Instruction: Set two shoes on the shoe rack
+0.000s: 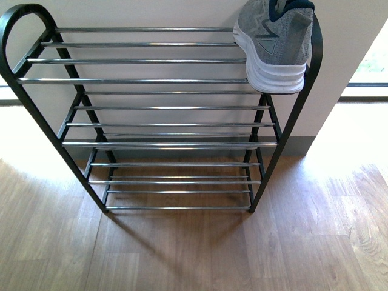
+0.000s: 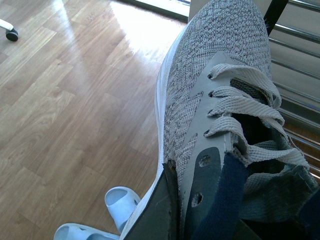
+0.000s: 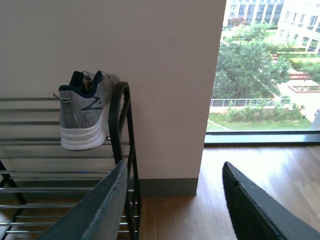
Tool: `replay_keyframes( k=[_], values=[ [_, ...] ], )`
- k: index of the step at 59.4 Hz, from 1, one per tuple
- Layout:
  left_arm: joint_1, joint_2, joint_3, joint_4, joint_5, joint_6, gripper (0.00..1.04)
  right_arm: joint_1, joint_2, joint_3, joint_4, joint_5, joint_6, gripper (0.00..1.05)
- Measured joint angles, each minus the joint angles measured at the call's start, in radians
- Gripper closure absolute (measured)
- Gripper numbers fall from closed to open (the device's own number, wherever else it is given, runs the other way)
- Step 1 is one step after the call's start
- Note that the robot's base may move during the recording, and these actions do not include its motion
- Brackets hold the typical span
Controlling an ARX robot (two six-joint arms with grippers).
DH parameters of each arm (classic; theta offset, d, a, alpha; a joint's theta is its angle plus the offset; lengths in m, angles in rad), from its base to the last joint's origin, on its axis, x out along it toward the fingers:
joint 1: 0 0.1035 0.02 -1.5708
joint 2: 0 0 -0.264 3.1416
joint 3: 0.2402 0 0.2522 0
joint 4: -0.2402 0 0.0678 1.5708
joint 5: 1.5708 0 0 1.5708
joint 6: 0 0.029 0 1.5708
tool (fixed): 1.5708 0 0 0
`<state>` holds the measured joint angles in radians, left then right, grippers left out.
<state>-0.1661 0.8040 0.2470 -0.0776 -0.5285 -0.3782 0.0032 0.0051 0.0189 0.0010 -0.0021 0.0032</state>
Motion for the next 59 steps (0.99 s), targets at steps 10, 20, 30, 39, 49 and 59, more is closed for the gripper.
replay_keyframes(
  k=[10,20,30,39,49,59],
  values=[
    [0.000,0.000,0.000,0.000,-0.003,0.000,1.03,0.000,0.000,0.000,-0.001,0.001,0.000,0.17],
    [0.016,0.018,-0.037,0.304,0.260,0.048,1.03,0.000,-0.002,0.000,-0.002,0.008,0.000,0.09],
    [-0.031,0.262,0.188,0.432,0.322,0.044,1.03,0.000,-0.002,0.000,-0.002,0.005,0.000,0.09],
    [-0.048,0.472,0.384,0.478,0.293,0.045,1.03,0.000,-0.002,0.000,-0.002,0.005,0.000,0.09],
    [-0.051,0.654,0.542,0.484,0.282,0.016,1.03,0.000,-0.002,0.000,-0.002,0.005,0.000,0.09],
    [-0.089,0.785,0.660,0.468,0.293,-0.024,1.03,0.000,-0.002,0.000,-0.002,0.005,0.000,0.09]
  ],
)
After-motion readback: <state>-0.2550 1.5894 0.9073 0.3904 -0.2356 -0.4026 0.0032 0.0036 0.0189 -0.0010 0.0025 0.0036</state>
